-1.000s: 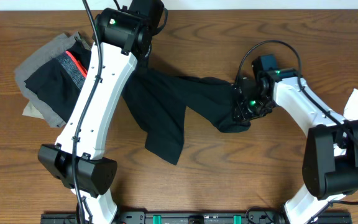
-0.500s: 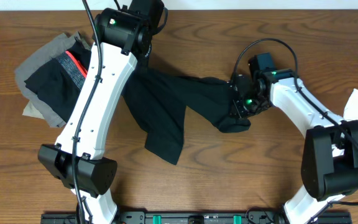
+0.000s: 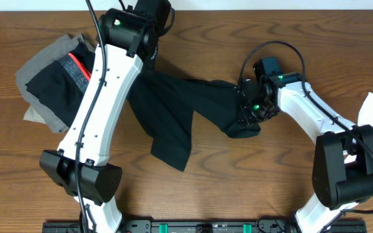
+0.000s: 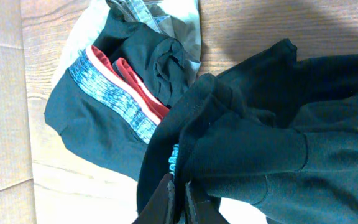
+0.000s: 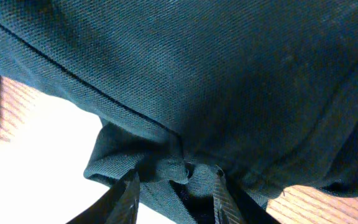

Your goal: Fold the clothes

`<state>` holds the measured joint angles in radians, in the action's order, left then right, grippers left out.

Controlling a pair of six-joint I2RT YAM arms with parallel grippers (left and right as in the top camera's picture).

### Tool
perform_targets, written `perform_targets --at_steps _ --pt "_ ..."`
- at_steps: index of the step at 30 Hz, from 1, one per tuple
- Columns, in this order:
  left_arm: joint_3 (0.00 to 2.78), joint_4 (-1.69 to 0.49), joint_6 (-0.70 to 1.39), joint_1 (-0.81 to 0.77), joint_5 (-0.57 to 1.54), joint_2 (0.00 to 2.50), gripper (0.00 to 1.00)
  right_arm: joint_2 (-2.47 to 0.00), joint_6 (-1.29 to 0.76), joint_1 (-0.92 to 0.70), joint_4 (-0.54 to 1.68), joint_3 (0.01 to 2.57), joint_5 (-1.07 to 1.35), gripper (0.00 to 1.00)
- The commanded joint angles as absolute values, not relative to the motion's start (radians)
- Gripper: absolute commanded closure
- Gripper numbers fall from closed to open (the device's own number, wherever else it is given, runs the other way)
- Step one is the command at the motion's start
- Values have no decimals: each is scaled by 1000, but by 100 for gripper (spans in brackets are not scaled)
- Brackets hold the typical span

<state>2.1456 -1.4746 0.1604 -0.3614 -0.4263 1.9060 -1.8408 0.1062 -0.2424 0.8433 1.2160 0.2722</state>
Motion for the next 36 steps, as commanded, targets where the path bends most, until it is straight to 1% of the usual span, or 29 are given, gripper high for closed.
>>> perform_targets --at_steps 1,5,12,15,17,18,21,22,24,25,27,33,36 --pt "2154 -1475 170 -353 -458 1894 93 -1835 83 -249 837 1213 286 65" --pt "2154 -1476 170 -353 -458 1894 93 -1835 83 -251 819 1203 305 69" --pt "2154 -1475 170 -353 -458 1894 93 -1835 83 -251 785 1156 335 69" --pt "2154 -1475 170 -353 -458 1894 93 -1835 83 -251 773 1156 377 72" --pt "2154 -1476 170 -353 -458 1894 93 -1835 85 -251 762 1156 394 75" --pt "2154 -1476 170 -353 -458 1894 93 -1835 86 -251 757 1156 397 79" --pt "2154 -1476 170 -354 -458 1894 93 -1835 101 -251 746 1157 396 82" --pt "2154 -1476 170 -353 -458 1894 93 -1834 103 -250 747 1158 392 85" --pt "2154 -1476 170 -353 -458 1894 92 -1831 102 -249 749 1158 387 89" --pt "2154 -1476 170 -353 -458 1894 93 -1827 102 -249 748 1158 377 94" --pt "2154 -1476 170 -353 -458 1894 93 -1817 101 -249 749 1158 347 98" --pt "2154 -1476 166 -353 -458 1894 93 -1736 80 -249 740 1158 236 99" --pt "2154 -1478 166 -354 -458 1894 93 -1654 -3 -245 731 1158 108 99"
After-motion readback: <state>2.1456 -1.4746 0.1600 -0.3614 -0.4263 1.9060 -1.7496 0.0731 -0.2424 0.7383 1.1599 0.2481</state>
